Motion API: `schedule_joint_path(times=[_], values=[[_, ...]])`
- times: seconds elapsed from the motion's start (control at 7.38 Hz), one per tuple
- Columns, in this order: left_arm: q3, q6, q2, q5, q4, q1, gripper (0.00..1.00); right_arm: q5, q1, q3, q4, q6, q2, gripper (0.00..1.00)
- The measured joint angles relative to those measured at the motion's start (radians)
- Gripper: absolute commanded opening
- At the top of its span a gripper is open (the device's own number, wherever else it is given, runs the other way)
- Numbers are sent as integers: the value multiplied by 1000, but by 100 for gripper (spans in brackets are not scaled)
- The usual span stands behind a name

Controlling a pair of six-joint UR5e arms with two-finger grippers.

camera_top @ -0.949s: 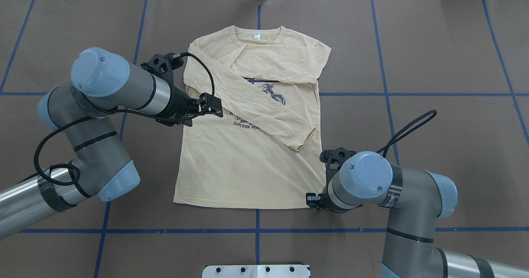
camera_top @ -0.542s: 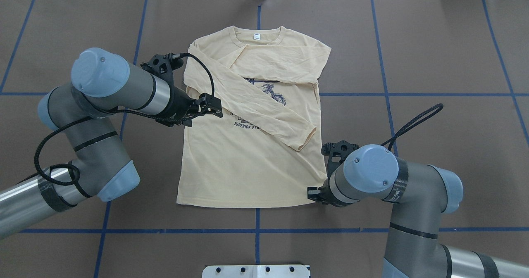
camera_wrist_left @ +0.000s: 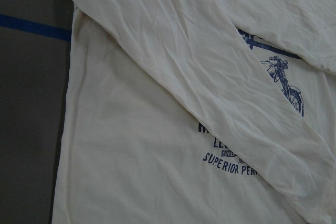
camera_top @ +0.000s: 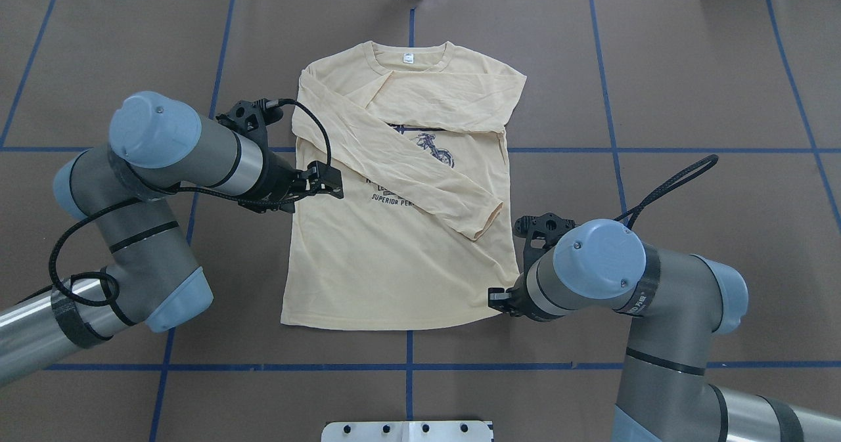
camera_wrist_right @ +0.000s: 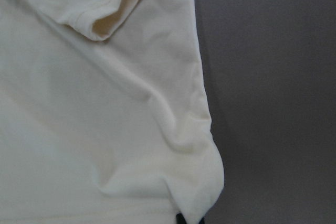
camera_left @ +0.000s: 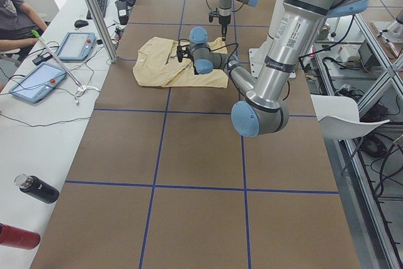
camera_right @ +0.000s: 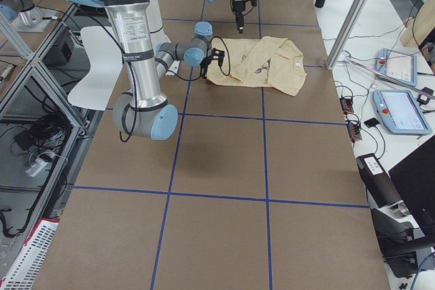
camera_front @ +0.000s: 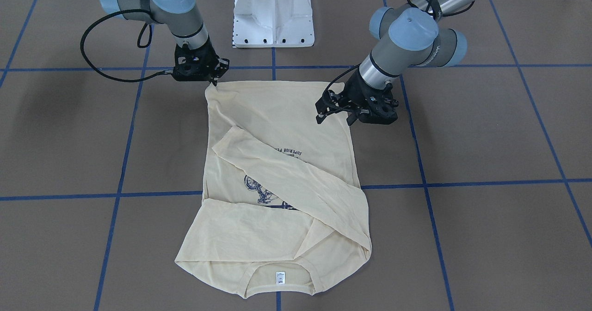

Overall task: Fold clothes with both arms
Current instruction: 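Move both grippers to the hem corners nearest the robot and grasp them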

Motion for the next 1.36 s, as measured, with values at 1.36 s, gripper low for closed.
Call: schedule_joint_path(times=[1.36], values=[[-141, -63, 56, 168, 417, 232, 77, 13, 15, 13, 6, 0, 1, 0]])
